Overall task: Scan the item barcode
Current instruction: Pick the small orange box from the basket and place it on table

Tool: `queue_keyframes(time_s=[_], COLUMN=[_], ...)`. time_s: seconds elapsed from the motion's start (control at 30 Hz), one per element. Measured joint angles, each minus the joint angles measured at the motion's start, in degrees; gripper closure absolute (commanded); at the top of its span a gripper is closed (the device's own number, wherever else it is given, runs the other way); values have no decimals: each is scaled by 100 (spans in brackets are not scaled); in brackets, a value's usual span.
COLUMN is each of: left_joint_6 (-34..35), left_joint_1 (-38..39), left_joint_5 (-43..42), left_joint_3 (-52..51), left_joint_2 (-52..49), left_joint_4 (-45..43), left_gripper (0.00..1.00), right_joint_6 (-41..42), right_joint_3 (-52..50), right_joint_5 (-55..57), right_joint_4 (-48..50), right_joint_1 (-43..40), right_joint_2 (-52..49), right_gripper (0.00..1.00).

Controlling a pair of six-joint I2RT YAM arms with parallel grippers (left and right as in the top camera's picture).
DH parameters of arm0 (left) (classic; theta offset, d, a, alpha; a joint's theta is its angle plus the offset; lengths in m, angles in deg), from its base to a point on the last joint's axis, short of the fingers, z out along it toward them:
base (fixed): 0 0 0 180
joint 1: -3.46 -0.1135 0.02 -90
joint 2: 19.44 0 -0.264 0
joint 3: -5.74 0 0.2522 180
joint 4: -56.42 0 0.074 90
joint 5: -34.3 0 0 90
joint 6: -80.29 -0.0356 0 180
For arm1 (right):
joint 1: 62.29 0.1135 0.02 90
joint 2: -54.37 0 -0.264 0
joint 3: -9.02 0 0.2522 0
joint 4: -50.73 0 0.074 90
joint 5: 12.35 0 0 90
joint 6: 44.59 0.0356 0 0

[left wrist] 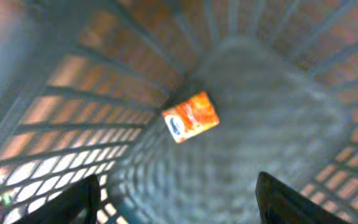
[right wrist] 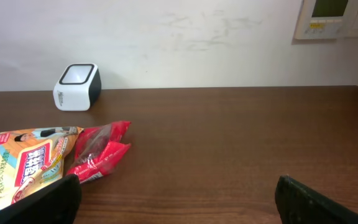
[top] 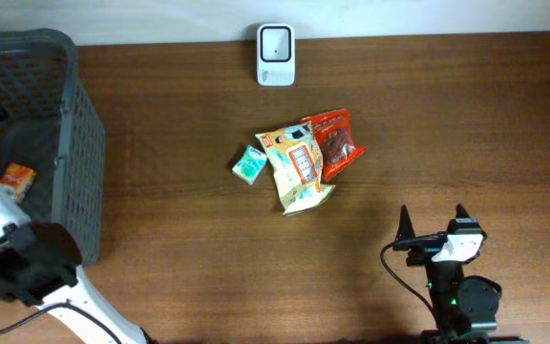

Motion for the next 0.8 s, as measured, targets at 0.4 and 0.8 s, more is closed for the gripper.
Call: queue_keyframes(time_s=[0.4,0.8], left_joint_6=[-1331,-3051], left_joint_1=[-33,-92], left_joint_5=[-31,20], left_joint_3=[-3198,-3891], left_joint_2=[-74,-74], left_joint_4=[-2555,-3254], left_gripper=[20,42], right_joint_6=[0,2], right_joint_3=[0,0], right_joint_5=[0,0], right_joint_4=[0,0], right_joint_1=[0,0], right_joint_2=[-4,-4], right_gripper=[2,2])
